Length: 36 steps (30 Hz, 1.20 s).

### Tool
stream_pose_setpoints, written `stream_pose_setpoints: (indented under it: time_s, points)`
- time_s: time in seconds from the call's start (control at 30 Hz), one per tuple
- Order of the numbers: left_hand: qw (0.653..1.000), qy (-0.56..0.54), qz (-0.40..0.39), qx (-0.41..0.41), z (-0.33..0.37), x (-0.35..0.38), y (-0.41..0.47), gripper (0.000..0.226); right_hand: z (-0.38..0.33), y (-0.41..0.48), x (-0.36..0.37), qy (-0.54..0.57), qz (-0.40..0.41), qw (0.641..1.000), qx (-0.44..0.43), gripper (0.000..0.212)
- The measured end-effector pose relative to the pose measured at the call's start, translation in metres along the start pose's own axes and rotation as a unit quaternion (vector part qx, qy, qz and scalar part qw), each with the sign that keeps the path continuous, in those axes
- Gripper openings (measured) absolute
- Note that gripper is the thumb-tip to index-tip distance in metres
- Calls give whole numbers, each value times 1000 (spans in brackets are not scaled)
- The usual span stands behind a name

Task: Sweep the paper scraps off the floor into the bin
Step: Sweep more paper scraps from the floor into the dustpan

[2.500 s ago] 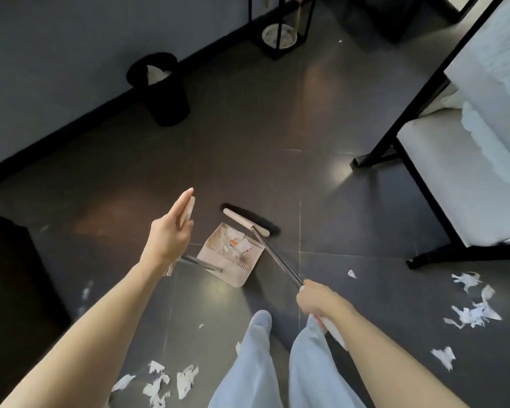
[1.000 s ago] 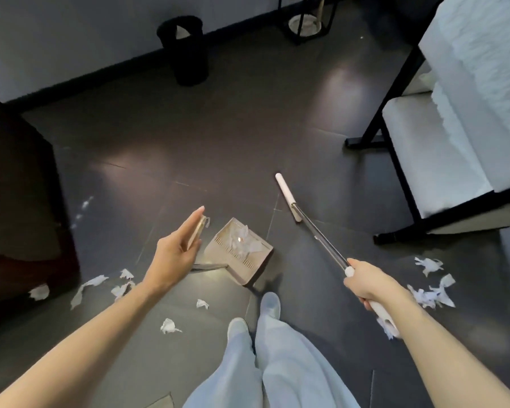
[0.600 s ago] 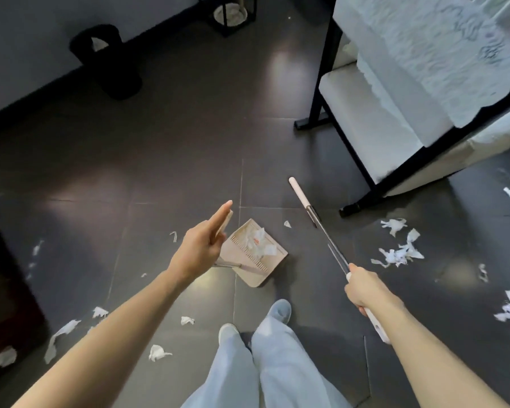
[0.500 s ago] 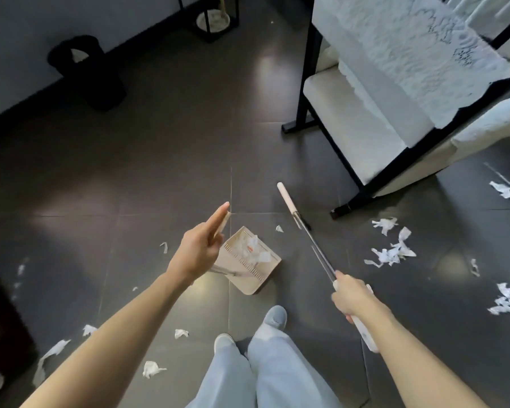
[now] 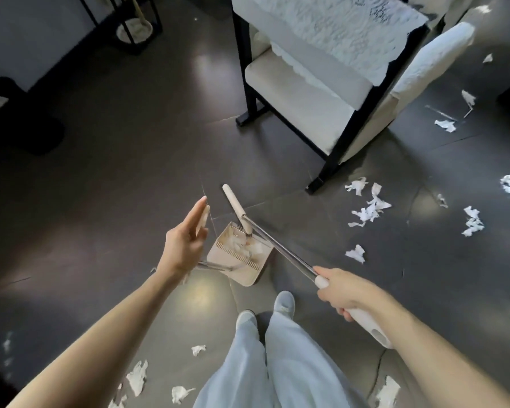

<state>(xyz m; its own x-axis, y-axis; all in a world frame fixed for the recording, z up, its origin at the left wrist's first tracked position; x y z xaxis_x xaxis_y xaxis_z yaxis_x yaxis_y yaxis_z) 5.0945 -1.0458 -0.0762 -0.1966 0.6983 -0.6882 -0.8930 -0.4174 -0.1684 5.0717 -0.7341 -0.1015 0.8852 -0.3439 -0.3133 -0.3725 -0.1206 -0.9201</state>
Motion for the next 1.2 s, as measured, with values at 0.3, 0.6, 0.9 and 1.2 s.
stream_pose_setpoints:
  time_s: [0.3, 0.6, 0.9, 1.2]
  points:
    - [988, 17, -117, 96, 51, 41, -20, 62, 63, -24, 1, 87, 109, 989, 43, 67]
    - [960, 76, -191, 191, 130, 136, -43, 63, 200, -55, 8, 136, 199, 959, 149, 64]
    - [952, 96, -207, 204, 204, 232, -59, 62, 287, -41, -18, 177, 163, 956, 167, 65]
    - [958, 116, -166, 201, 249, 263, -47, 66, 271, -32, -4, 177, 58, 979, 83, 74]
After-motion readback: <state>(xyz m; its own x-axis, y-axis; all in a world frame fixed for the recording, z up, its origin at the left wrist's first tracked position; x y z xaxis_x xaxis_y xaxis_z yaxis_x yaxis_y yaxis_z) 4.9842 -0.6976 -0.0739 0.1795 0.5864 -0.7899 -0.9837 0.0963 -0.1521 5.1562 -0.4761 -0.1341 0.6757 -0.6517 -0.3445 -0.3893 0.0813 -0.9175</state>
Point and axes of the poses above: each hand's wrist, its own y-axis towards the middle knuckle, its own x-axis out of the palm, z = x × y, the point moved 8 cm from there along y, towards the middle knuckle, and after that the axes turned 11 degrees about y, right-handed, at the moved point
